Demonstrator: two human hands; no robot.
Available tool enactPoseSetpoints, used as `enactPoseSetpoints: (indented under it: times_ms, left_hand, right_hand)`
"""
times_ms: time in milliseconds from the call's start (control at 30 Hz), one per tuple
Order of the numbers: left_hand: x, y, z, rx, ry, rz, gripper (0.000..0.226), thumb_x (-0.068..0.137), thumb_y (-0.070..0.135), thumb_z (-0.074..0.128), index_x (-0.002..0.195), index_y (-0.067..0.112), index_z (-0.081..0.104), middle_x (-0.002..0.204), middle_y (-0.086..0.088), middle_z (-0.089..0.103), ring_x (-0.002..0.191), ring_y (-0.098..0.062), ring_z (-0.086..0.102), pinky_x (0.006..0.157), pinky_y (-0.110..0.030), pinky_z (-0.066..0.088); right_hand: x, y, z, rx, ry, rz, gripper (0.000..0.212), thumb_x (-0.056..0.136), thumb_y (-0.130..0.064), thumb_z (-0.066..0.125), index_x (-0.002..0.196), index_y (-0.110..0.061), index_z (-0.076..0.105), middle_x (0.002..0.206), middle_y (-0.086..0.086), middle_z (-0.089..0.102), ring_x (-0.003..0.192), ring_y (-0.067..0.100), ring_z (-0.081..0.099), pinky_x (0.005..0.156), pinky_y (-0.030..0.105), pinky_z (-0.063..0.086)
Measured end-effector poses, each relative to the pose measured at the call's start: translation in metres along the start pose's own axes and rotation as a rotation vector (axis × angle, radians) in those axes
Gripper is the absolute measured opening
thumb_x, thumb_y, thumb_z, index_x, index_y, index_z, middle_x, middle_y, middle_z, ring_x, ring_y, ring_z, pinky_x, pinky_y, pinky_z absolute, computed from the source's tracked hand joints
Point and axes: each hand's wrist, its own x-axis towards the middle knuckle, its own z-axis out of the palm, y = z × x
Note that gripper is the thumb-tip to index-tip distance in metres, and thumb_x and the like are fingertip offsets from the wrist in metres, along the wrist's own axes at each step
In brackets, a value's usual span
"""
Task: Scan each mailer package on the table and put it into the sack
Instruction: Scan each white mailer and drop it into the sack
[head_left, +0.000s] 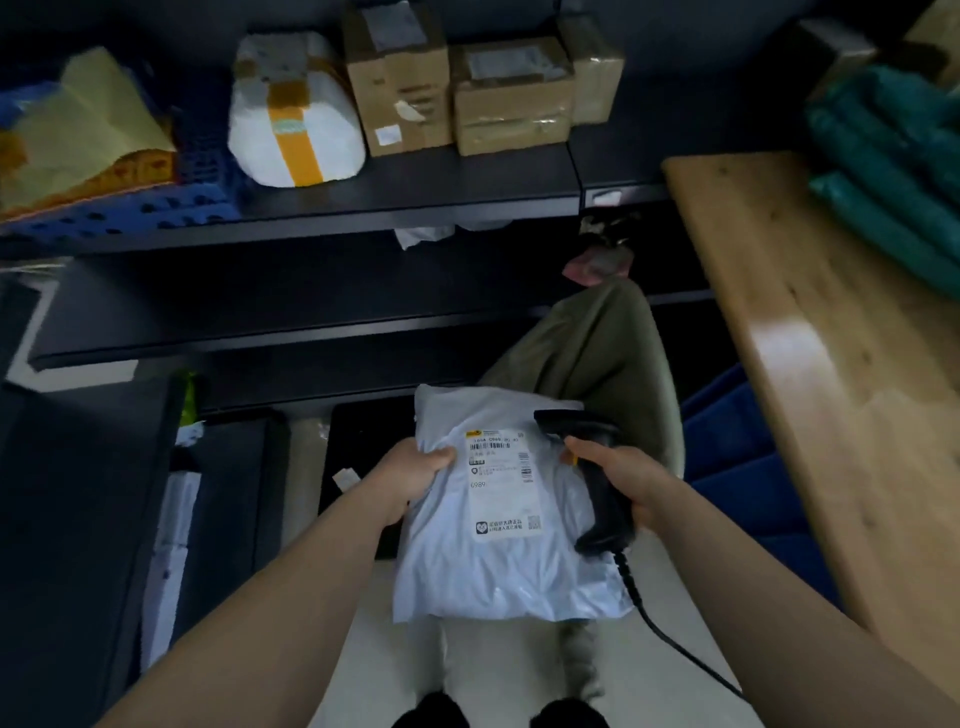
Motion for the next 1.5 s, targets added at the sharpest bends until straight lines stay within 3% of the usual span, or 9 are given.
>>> enactPoseSetpoints:
  times_ms: [233, 433, 533, 600, 767, 1100, 1267, 1400, 1500]
  left_hand:
    - [0.051, -0.003, 0.008, -0.041, -0.101, -0.016, 0.024, 0.093, 0.014, 0.06, 0.115, 0.006, 0.063, 0.109, -0.013, 0.069, 0.088, -0.024, 0.068, 0.076, -0.029, 0.053]
    - [0.112, -0.008, 0.019, -0.09, -0.078, -0.117, 0.032, 0.085, 0.021, 0.067, 0.114, 0.008, 0.066, 0.102, -0.014, 0.072, 0.094, -0.031, 0.069, 0.091, -0.042, 0.054]
    - [0.142, -0.021, 0.021, -0.101, -0.082, -0.186, 0.034, 0.077, 0.026, 0.069, 0.106, 0.008, 0.07, 0.099, -0.016, 0.073, 0.089, -0.031, 0.069, 0.085, -0.037, 0.054]
    - [0.162, -0.032, 0.022, -0.124, -0.092, -0.228, 0.042, 0.067, 0.03, 0.072, 0.103, 0.008, 0.071, 0.098, -0.016, 0.073, 0.083, -0.029, 0.068, 0.078, -0.032, 0.052]
    - [0.213, -0.065, 0.028, -0.216, -0.105, -0.26, 0.077, 0.034, 0.032, 0.072, 0.107, 0.007, 0.071, 0.099, -0.018, 0.073, 0.084, -0.031, 0.067, 0.087, -0.04, 0.052]
    - [0.252, -0.078, 0.031, -0.335, -0.088, -0.192, 0.042, 0.051, 0.026, 0.06, 0.087, 0.007, 0.069, 0.071, -0.013, 0.068, 0.064, -0.028, 0.063, 0.069, -0.031, 0.05]
    - [0.26, -0.068, 0.034, -0.367, -0.156, -0.165, 0.031, 0.054, 0.023, 0.058, 0.08, 0.009, 0.067, 0.067, -0.011, 0.065, 0.06, -0.026, 0.061, 0.065, -0.029, 0.049]
    - [0.25, -0.06, 0.03, -0.315, -0.146, -0.102, 0.014, 0.078, 0.016, 0.056, 0.076, 0.008, 0.068, 0.062, -0.009, 0.066, 0.058, -0.024, 0.061, 0.064, -0.028, 0.047]
    - [0.236, -0.053, 0.018, -0.292, -0.104, -0.007, 0.015, 0.079, 0.013, 0.062, 0.091, 0.008, 0.069, 0.074, -0.008, 0.07, 0.066, -0.022, 0.065, 0.063, -0.027, 0.049]
  right_hand:
    - [0.028, 0.014, 0.004, 0.086, 0.132, -0.002, 0.042, 0.081, -0.036, 0.078, 0.105, -0.002, 0.071, 0.092, 0.017, 0.073, 0.083, 0.032, 0.069, 0.079, 0.041, 0.057]
    - [0.08, 0.016, 0.003, 0.099, 0.175, 0.005, 0.032, 0.083, -0.034, 0.076, 0.093, -0.004, 0.07, 0.086, 0.013, 0.07, 0.077, 0.028, 0.065, 0.077, 0.038, 0.054]
    - [0.115, 0.026, 0.006, 0.089, 0.196, 0.007, 0.035, 0.083, -0.036, 0.075, 0.099, -0.004, 0.07, 0.094, 0.014, 0.071, 0.084, 0.028, 0.067, 0.078, 0.036, 0.054]
    - [0.137, 0.034, 0.007, 0.082, 0.207, 0.022, 0.042, 0.083, -0.037, 0.075, 0.106, -0.003, 0.07, 0.103, 0.016, 0.071, 0.091, 0.03, 0.067, 0.084, 0.039, 0.054]
    - [0.182, 0.051, 0.009, 0.051, 0.226, 0.024, 0.048, 0.079, -0.041, 0.078, 0.109, -0.004, 0.07, 0.105, 0.017, 0.071, 0.096, 0.031, 0.068, 0.088, 0.042, 0.054]
    - [0.218, 0.056, 0.018, 0.079, 0.221, -0.02, 0.044, 0.081, -0.037, 0.077, 0.11, -0.005, 0.07, 0.103, 0.015, 0.071, 0.088, 0.027, 0.068, 0.071, 0.032, 0.054]
    - [0.23, 0.054, 0.017, 0.104, 0.241, -0.013, 0.045, 0.079, -0.038, 0.078, 0.111, -0.006, 0.07, 0.104, 0.014, 0.071, 0.094, 0.028, 0.067, 0.077, 0.035, 0.053]
    - [0.227, 0.051, 0.016, 0.164, 0.231, 0.015, 0.045, 0.078, -0.036, 0.079, 0.11, -0.005, 0.07, 0.098, 0.014, 0.072, 0.089, 0.029, 0.067, 0.077, 0.038, 0.054]
    - [0.217, 0.042, 0.018, 0.18, 0.208, 0.033, 0.045, 0.077, -0.036, 0.08, 0.109, -0.006, 0.071, 0.103, 0.015, 0.073, 0.093, 0.031, 0.069, 0.084, 0.043, 0.056]
